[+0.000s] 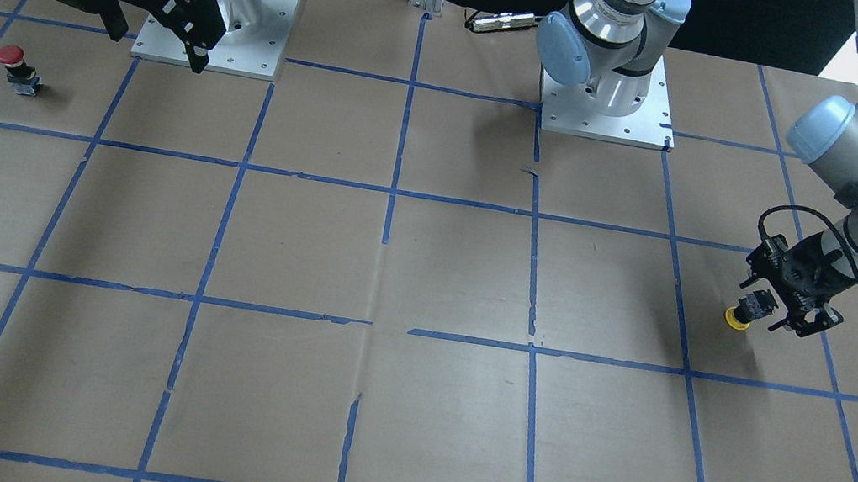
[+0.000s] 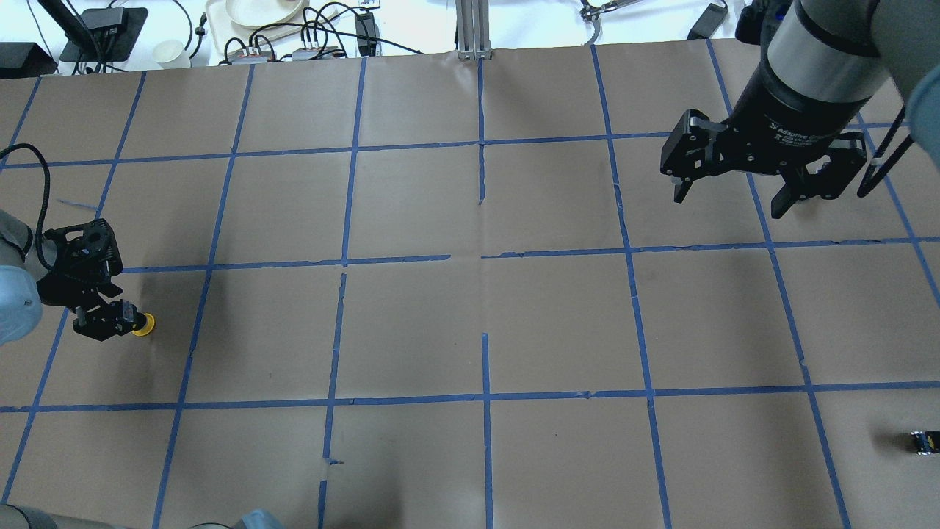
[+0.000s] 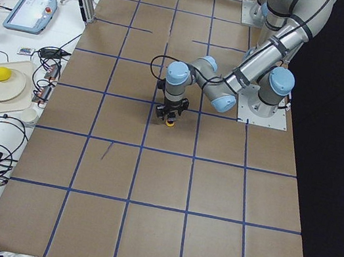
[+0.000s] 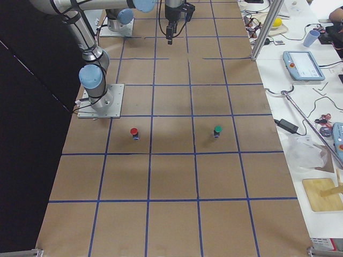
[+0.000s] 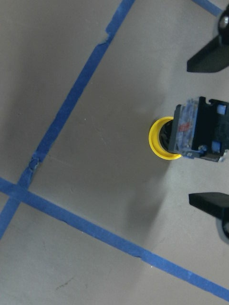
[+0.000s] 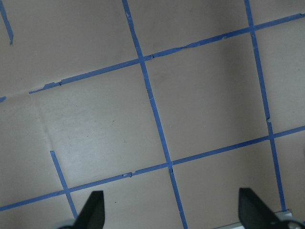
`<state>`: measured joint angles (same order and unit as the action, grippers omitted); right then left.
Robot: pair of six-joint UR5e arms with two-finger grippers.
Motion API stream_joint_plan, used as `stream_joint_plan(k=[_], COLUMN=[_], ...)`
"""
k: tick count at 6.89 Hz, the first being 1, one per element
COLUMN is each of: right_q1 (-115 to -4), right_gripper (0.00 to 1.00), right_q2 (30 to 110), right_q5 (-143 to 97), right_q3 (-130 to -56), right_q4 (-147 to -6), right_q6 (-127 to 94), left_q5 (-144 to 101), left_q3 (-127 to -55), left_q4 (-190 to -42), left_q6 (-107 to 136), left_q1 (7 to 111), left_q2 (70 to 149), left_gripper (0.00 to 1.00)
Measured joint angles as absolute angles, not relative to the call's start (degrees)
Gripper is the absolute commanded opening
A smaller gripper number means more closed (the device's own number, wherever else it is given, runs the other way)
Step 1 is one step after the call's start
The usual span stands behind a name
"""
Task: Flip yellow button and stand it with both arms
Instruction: 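Close the left gripper on the black base of the yellow button, then lift the button with the left gripper and carry it toward the right gripper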
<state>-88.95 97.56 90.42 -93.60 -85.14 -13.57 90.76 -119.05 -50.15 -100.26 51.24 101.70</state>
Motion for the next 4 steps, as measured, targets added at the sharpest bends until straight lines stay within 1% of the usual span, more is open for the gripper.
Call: stream_joint_plan(k=[1,2,4], right_q1=[-88.94,-88.95,-88.94], right_gripper=[1.0,1.0,1.0], right_q2=[97.56,97.54,97.43], right_q5=[90.74,90.84,90.45], right_q3=[-93.6,-93.63,-93.82], right_q4=[-85.01,-84.83,-84.74], right_q6=[-13.48,-13.36,-13.4], left_q5=[90.81,90.81,90.37], left_q3=[-118.97,-118.84,-118.52], left_q4=[-50.0,-49.95,-50.23], left_q6=[-101.38,-102.13,-102.48], left_q1=[51.24,51.24,51.29], left_q2=[101.56,101.5,100.94], left_gripper=[0.22,0.18,0.16])
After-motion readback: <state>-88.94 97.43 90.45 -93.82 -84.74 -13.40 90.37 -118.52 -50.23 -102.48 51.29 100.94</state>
